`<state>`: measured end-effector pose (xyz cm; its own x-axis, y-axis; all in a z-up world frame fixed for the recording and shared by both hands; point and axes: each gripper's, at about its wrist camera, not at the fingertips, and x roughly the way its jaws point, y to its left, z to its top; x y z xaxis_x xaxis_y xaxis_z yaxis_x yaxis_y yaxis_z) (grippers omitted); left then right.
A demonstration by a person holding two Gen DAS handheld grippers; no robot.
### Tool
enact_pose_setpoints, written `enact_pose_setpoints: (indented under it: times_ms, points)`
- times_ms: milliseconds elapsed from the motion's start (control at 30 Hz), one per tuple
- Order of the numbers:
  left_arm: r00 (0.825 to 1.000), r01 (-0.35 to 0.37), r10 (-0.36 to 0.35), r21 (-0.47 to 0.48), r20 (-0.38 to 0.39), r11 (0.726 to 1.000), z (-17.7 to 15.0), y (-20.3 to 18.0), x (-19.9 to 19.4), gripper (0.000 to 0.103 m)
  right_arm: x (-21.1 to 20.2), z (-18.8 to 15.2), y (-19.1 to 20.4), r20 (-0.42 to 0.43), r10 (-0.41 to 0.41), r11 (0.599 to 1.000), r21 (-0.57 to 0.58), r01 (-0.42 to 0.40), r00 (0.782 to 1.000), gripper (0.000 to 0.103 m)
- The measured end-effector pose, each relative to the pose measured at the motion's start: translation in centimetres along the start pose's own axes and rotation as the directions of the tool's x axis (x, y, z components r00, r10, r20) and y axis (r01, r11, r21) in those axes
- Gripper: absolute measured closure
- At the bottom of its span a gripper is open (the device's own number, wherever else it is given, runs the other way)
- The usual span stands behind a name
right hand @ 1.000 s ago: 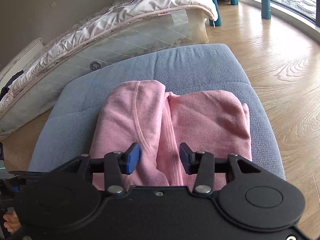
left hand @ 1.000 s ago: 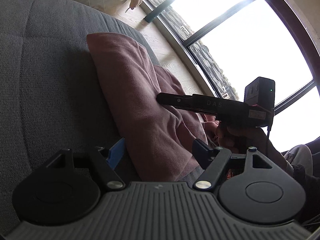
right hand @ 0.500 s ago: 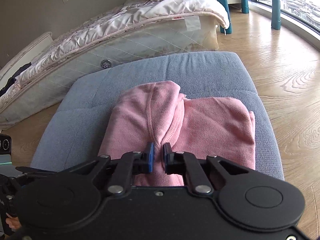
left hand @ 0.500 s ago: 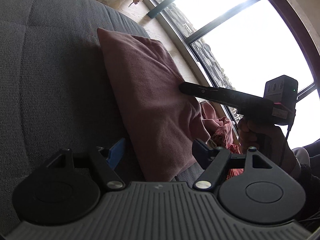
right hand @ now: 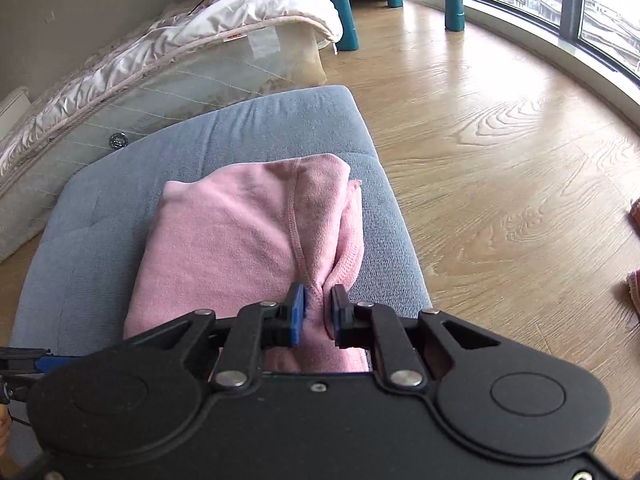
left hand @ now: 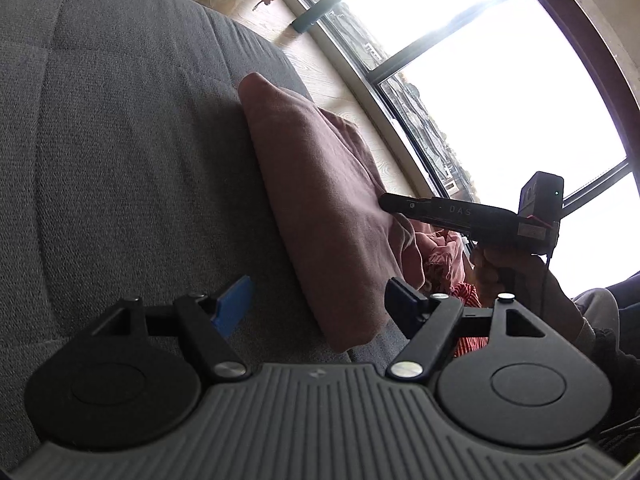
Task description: Fold clothes
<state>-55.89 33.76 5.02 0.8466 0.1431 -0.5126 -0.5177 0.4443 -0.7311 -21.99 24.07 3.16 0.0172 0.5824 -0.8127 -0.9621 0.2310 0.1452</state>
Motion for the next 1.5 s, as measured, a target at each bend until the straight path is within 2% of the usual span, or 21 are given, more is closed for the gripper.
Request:
enact_pose_setpoints:
  times_ms: [67,167,200,267,333,400,467,533,633,667,733,800,833,900,1033,1133,1233,1300,1400,1433,1500]
  points:
    - [1.0,-0.003,0.003,-0.011,0.002,1.0,0.2,0.2,0.1,0.024,-0.7,0.3,0.0,0.014,-0.004,1.0,-0.006,0.004,1.0,0.082]
    - [1.0,-0.015,0.015,0.002,-0.001,1.0,0.2,0.1,0.1,0.024,-2.1,0.9,1.0,0.086,-0.019,0.997,-0.077,0.025,0.996,0.081]
    - [1.0,-0.015,0.015,0.01,-0.003,1.0,0.2,0.0,0.1,0.024,-2.6,1.0,1.5,0.119,-0.011,0.994,-0.103,0.023,0.993,0.08]
    - [1.0,-0.013,0.013,0.019,-0.005,1.0,0.3,-0.2,0.2,0.024,-2.4,0.9,2.0,0.123,0.06,0.99,-0.135,-0.043,0.991,0.08]
    - [1.0,-0.012,0.012,0.023,-0.006,1.0,0.2,-0.3,0.1,0.024,-1.3,0.3,2.3,0.08,0.087,0.986,-0.147,-0.075,0.993,0.08]
    - [1.0,-0.016,0.017,0.022,-0.007,1.0,0.2,-0.4,-0.2,0.024,0.3,-0.5,2.6,0.02,0.062,0.984,-0.168,-0.057,0.998,0.08]
    - [1.0,-0.017,0.017,0.011,-0.001,1.0,0.2,-0.3,-0.5,0.024,0.0,-0.4,3.3,0.003,0.056,0.976,-0.21,-0.054,0.998,0.078]
    - [1.0,-0.01,0.01,-0.012,0.009,1.0,0.4,0.0,-0.7,0.024,-0.4,-0.3,4.0,-0.012,0.05,0.966,-0.253,-0.051,0.999,0.072]
    - [1.0,0.009,-0.009,-0.05,0.008,0.999,1.1,0.4,-0.8,0.024,-2.6,1.3,4.5,-0.066,0.094,0.94,-0.323,-0.111,0.993,0.059]
    - [1.0,0.012,-0.012,-0.059,0.006,0.998,1.4,0.4,-0.6,0.024,-3.4,1.9,4.6,-0.085,0.109,0.929,-0.346,-0.132,0.99,0.053]
    - [1.0,0.005,-0.005,-0.047,-0.004,0.999,2.0,0.0,-0.1,0.024,-4.0,3.0,4.6,-0.174,0.098,0.9,-0.405,-0.161,0.98,0.048]
    - [1.0,-0.014,0.014,-0.014,-0.017,1.0,2.6,-0.6,0.7,0.024,-4.5,4.2,3.7,-0.278,0.079,0.88,-0.431,-0.198,0.957,0.042]
    - [0.999,-0.036,0.036,0.006,-0.024,0.999,2.8,-0.9,1.2,0.024,-4.5,4.7,3.1,-0.312,0.074,0.881,-0.425,-0.209,0.947,0.039]
    - [0.997,-0.077,0.078,0.032,-0.026,0.997,3.3,-1.8,2.3,0.024,-4.1,5.0,1.5,-0.327,0.069,0.901,-0.386,-0.2,0.943,0.036]
    - [0.972,-0.234,0.234,0.086,0.004,0.969,4.6,-3.1,4.7,0.024,-2.4,4.1,-2.0,-0.294,0.151,0.95,-0.22,-0.221,0.944,0.036]
    - [0.962,-0.269,0.273,0.092,-0.025,0.959,5.1,-3.7,6.3,0.024,-1.4,2.2,-3.6,-0.187,0.219,0.95,-0.181,-0.253,0.958,0.035]
    - [0.961,-0.27,0.273,0.067,-0.04,0.96,5.3,-3.8,7.8,0.024,-0.5,-0.1,-5.2,-0.062,0.339,0.934,-0.096,-0.343,0.939,0.033]
    - [0.958,-0.283,0.284,0.06,-0.025,0.957,5.4,-4.0,8.1,0.024,0.4,-1.5,-6.3,0.007,0.372,0.928,-0.024,-0.371,0.928,0.032]
    - [0.958,-0.286,0.284,0.057,0.035,0.957,5.2,-4.4,8.3,0.024,1.5,-2.8,-7.9,0.063,0.412,0.905,0.086,-0.416,0.909,0.031]
    - [0.958,-0.285,0.282,0.057,0.045,0.957,5.1,-4.6,8.3,0.024,1.9,-3.1,-8.3,0.062,0.441,0.888,0.117,-0.445,0.895,0.031]
    - [0.955,-0.296,0.293,0.074,0.049,0.952,5.2,-5.2,8.7,0.021,2.2,-3.4,-8.7,0.086,0.47,0.868,0.132,-0.478,0.878,0.03]
